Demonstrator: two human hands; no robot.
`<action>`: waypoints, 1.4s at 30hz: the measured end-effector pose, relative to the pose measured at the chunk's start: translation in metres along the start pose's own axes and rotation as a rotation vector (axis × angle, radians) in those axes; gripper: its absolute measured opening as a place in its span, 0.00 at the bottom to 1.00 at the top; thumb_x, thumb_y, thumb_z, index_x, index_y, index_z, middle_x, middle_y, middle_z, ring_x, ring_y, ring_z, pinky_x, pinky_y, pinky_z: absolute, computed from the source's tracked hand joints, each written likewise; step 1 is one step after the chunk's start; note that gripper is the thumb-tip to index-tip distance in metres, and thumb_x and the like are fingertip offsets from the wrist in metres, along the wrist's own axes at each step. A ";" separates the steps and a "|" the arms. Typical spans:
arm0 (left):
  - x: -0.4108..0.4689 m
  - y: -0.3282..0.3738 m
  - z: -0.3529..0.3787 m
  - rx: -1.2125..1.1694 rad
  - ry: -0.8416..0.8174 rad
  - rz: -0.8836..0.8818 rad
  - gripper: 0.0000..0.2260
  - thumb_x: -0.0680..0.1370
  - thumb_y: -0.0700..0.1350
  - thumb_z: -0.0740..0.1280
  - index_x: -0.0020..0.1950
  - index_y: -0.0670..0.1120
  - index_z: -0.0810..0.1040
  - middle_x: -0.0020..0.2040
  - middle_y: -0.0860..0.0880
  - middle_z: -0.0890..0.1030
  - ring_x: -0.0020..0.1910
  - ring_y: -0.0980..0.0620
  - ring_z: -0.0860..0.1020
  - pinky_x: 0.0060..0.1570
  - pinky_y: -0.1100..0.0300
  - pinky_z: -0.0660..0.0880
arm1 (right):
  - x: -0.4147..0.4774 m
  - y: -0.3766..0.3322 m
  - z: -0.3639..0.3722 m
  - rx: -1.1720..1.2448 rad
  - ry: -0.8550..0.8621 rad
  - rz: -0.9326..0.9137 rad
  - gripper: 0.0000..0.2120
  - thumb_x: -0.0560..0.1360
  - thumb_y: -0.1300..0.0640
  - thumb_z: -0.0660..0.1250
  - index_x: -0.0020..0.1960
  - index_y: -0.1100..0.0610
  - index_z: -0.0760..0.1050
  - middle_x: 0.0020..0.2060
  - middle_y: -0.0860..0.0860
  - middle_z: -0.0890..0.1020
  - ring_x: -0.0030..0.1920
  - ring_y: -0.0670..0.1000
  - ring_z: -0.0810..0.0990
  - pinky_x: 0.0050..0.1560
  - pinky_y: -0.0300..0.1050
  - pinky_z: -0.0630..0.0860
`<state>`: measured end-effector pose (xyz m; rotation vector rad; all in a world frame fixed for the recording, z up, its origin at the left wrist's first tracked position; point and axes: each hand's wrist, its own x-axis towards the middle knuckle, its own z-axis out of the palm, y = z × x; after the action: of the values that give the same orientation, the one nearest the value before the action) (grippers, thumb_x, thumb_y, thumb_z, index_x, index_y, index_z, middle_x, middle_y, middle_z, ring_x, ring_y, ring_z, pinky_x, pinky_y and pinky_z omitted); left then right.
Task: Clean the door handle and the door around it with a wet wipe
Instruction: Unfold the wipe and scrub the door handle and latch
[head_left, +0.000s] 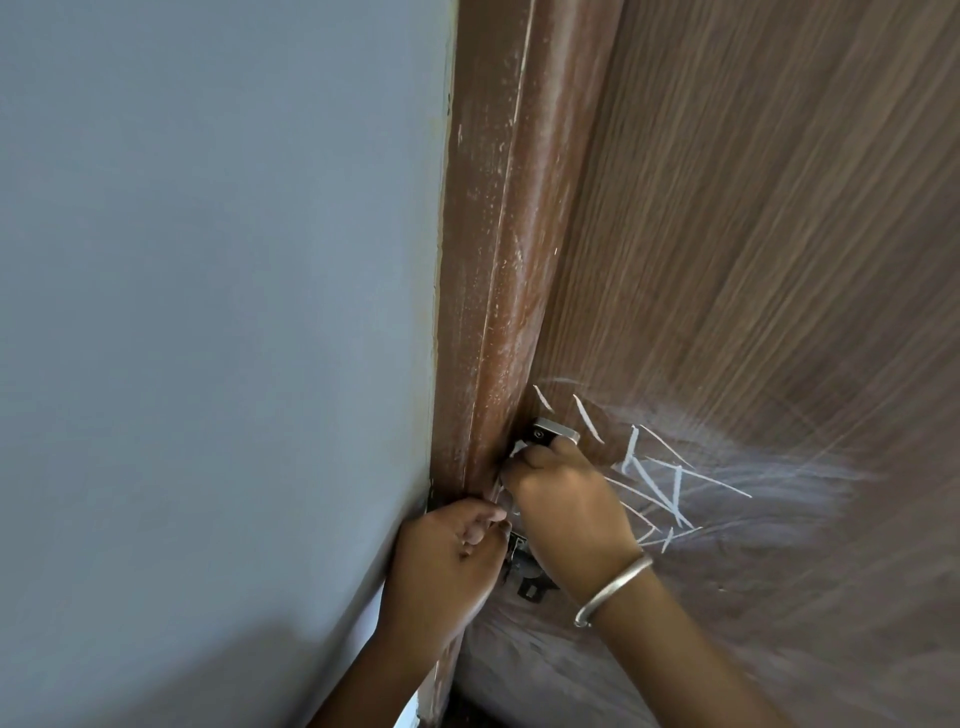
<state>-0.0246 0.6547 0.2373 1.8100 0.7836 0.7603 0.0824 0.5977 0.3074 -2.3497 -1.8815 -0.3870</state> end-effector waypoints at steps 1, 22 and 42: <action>0.000 0.000 0.000 0.005 -0.004 0.003 0.11 0.72 0.42 0.69 0.39 0.60 0.80 0.36 0.51 0.84 0.36 0.57 0.81 0.40 0.60 0.78 | 0.002 -0.003 0.000 -0.006 -0.040 0.034 0.06 0.57 0.60 0.75 0.29 0.53 0.79 0.28 0.49 0.80 0.35 0.51 0.79 0.31 0.37 0.75; 0.002 -0.008 0.005 -0.050 -0.002 -0.060 0.08 0.68 0.50 0.66 0.43 0.61 0.80 0.35 0.55 0.84 0.36 0.58 0.82 0.41 0.57 0.79 | -0.053 0.056 -0.004 0.423 0.366 0.379 0.19 0.65 0.75 0.67 0.49 0.56 0.79 0.42 0.51 0.83 0.39 0.51 0.81 0.39 0.41 0.77; -0.007 -0.018 0.014 0.394 -0.462 0.066 0.05 0.70 0.51 0.68 0.44 0.53 0.76 0.39 0.55 0.78 0.38 0.60 0.75 0.40 0.61 0.74 | -0.086 0.002 0.114 2.202 0.454 1.068 0.10 0.66 0.77 0.63 0.41 0.66 0.76 0.40 0.60 0.83 0.39 0.53 0.83 0.39 0.40 0.81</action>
<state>-0.0212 0.6476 0.2148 2.2599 0.5917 0.2100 0.0818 0.5438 0.1749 -0.9203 0.0386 0.7782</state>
